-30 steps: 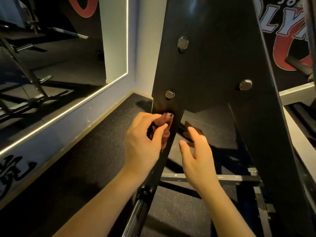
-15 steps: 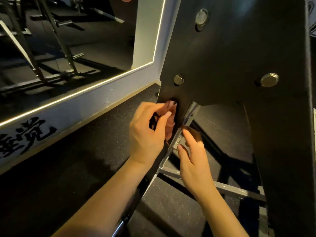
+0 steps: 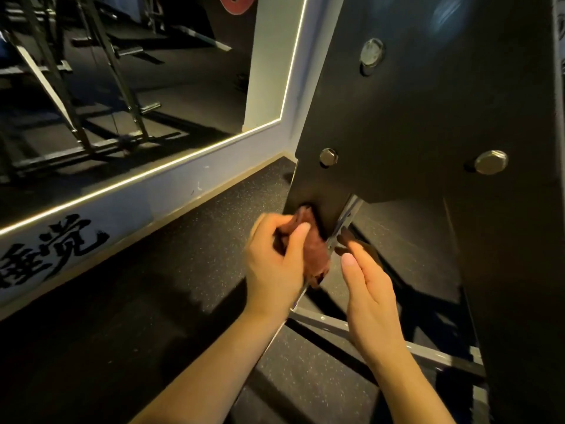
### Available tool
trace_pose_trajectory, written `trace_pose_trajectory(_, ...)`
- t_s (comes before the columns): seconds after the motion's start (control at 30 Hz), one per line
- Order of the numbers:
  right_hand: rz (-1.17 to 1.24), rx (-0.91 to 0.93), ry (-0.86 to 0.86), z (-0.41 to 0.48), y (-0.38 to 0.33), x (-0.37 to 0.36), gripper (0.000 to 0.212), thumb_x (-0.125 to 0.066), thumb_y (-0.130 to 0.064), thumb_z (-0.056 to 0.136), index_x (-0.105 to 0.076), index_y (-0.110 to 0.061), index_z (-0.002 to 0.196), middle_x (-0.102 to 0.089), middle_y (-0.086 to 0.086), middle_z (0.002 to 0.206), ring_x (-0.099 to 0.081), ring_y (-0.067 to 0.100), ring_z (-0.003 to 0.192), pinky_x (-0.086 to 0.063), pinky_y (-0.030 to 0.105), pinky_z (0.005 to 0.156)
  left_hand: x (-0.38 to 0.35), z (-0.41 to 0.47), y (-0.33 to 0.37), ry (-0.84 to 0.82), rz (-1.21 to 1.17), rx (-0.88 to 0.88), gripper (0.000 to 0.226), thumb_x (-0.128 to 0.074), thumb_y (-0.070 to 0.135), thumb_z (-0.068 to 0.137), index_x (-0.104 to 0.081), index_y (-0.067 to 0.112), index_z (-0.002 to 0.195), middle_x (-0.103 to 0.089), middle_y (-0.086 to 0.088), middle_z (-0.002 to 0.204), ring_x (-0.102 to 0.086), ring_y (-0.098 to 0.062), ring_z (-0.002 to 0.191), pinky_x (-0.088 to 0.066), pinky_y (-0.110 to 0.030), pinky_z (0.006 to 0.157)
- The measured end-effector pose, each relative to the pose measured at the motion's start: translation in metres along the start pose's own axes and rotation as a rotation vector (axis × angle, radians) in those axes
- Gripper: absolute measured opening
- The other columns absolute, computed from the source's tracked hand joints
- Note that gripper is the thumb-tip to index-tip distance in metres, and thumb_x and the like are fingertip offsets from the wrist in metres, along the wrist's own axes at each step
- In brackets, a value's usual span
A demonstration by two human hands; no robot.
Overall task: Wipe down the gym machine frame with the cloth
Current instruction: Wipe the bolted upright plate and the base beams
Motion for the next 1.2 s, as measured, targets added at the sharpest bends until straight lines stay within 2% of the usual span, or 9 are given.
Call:
trace_pose_trajectory(0.1, -0.024, -0.065, -0.029, 0.001, -0.002, -0.005, 0.027, -0.04, -0.027, 0.109, -0.056, -0.048, 0.103, -0.059, -0.047, 0.096, -0.051, -0.024, 0.103, -0.038, -0.001, 0.086, 0.017, -0.006, -0.048, 0.014, 0.042, 0.309, 0.004, -0.069, 0.023, 0.096, -0.065, 0.025, 0.095, -0.068, 0.008, 0.094, -0.067, -0.006, 0.09, -0.06, -0.038, 0.086)
trace_pose_trajectory(0.17, -0.031, -0.057, -0.017, 0.001, -0.002, -0.01, 0.03, -0.04, -0.025, 0.109, -0.056, -0.046, 0.094, -0.058, -0.048, 0.091, -0.051, -0.025, 0.097, -0.035, -0.005, 0.079, 0.02, -0.003, -0.046, 0.043, 0.026, 0.358, 0.005, -0.07, 0.021, 0.095, -0.065, 0.024, 0.094, -0.069, 0.008, 0.091, -0.068, -0.006, 0.088, -0.06, -0.034, 0.084)
trace_pose_trajectory(0.3, 0.155, -0.065, 0.046, 0.001, 0.008, -0.015, 0.037, -0.038, -0.042, 0.11, -0.069, -0.023, 0.101, -0.07, -0.017, 0.097, -0.065, 0.006, 0.099, -0.048, 0.013, 0.082, 0.001, 0.015, 0.022, 0.008, -0.087, 0.098, 0.008, -0.067, 0.025, 0.098, -0.061, 0.028, 0.096, -0.066, 0.011, 0.091, -0.065, 0.006, 0.089, -0.053, -0.01, 0.072)
trace_pose_trajectory(0.43, 0.295, -0.158, 0.059, -0.001, 0.002, -0.01, 0.048, -0.029, -0.053, 0.1, -0.069, -0.026, 0.102, -0.074, -0.024, 0.095, -0.067, -0.007, 0.095, -0.045, 0.0, 0.074, -0.002, 0.02, 0.027, 0.041, -0.093, -0.008, 0.009, -0.065, 0.026, 0.1, -0.059, 0.021, 0.102, -0.064, 0.009, 0.095, -0.064, 0.004, 0.092, -0.05, -0.007, 0.073)
trace_pose_trajectory(0.67, 0.288, -0.131, 0.055, -0.003, -0.003, -0.017, 0.038, -0.033, -0.054, 0.099, -0.064, -0.033, 0.094, -0.068, -0.038, 0.086, -0.062, -0.018, 0.088, -0.042, -0.002, 0.07, 0.01, -0.035, -0.082, -0.074, 0.041, 0.455, 0.011, -0.068, 0.026, 0.096, -0.059, 0.029, 0.089, -0.067, 0.006, 0.088, -0.069, -0.013, 0.089, -0.057, -0.029, 0.081)
trace_pose_trajectory(0.8, 0.288, -0.093, -0.02, -0.006, -0.01, -0.016, 0.034, -0.03, -0.043, 0.1, -0.062, -0.041, 0.111, -0.066, -0.042, 0.101, -0.06, -0.018, 0.104, -0.043, 0.0, 0.082, 0.008, -0.004, -0.026, -0.034, -0.048, 0.16, 0.012, -0.068, 0.024, 0.096, -0.059, 0.031, 0.093, -0.067, 0.009, 0.094, -0.067, -0.004, 0.09, -0.057, -0.022, 0.081)
trace_pose_trajectory(0.93, 0.278, -0.106, -0.065, -0.01, -0.011, -0.016, 0.034, -0.028, -0.043, 0.099, -0.056, -0.046, 0.116, -0.061, -0.05, 0.105, -0.055, -0.024, 0.108, -0.04, -0.003, 0.085, 0.011, 0.015, -0.026, -0.058, 0.0, -0.049, 0.01, -0.067, 0.023, 0.098, -0.058, 0.026, 0.101, -0.063, 0.007, 0.1, -0.064, -0.01, 0.096, -0.055, -0.022, 0.084)
trace_pose_trajectory(1.07, 0.256, -0.145, -0.06, -0.009, 0.0, -0.019, 0.03, -0.027, -0.052, 0.098, -0.055, -0.051, 0.109, -0.058, -0.054, 0.099, -0.053, -0.028, 0.103, -0.038, -0.005, 0.081, 0.017, -0.026, -0.107, -0.111, 0.111, 0.265, 0.009, -0.064, 0.035, 0.098, -0.057, 0.03, 0.1, -0.063, 0.01, 0.098, -0.063, -0.007, 0.096, -0.058, -0.042, 0.088)
trace_pose_trajectory(1.2, 0.217, -0.163, -0.03, -0.013, 0.013, -0.03, 0.025, -0.031, -0.051, 0.104, -0.055, -0.053, 0.111, -0.057, -0.054, 0.101, -0.052, -0.027, 0.106, -0.04, 0.0, 0.085, 0.016, -0.033, -0.105, -0.093, 0.093, 0.359, 0.008, -0.065, 0.032, 0.097, -0.058, 0.032, 0.096, -0.064, 0.01, 0.094, -0.065, -0.004, 0.092, -0.058, -0.034, 0.088)
Point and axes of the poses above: each hand's wrist, its own z-axis towards the middle knuckle, its own x-axis out of the back of the hand, y = z × x, the point moved 3 cm from there along z, towards the middle knuckle
